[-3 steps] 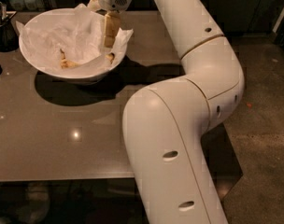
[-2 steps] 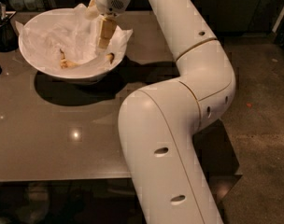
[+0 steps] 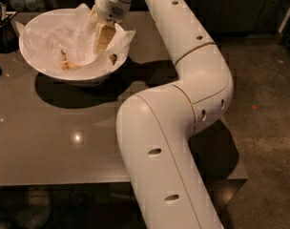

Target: Pick banana from white bowl

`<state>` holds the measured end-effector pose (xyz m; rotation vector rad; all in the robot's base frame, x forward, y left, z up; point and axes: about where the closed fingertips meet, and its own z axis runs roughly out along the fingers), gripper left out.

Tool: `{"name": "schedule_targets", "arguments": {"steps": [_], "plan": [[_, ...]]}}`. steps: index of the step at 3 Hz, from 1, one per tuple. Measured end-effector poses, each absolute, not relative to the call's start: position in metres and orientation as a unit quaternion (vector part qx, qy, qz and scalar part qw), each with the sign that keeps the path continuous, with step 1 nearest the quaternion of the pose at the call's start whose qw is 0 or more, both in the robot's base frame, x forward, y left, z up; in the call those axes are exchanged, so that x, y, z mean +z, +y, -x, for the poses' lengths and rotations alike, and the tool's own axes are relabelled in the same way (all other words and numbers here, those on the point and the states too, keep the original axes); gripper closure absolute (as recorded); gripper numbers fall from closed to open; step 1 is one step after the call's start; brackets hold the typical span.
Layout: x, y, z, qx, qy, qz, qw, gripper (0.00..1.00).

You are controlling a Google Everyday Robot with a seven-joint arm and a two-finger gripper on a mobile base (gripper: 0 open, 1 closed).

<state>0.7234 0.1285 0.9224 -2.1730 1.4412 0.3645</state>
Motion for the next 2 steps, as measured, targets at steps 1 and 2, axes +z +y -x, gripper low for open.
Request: {"name": "schedule_targets", "arguments": {"steps": [1,2], "plan": [[0.907,0.13,-0.725,0.139,0.539,0.797,0.234,0.39],[0.89,0.13,-0.723,0.152,0.554,0.79,0.213,0.42]]}}
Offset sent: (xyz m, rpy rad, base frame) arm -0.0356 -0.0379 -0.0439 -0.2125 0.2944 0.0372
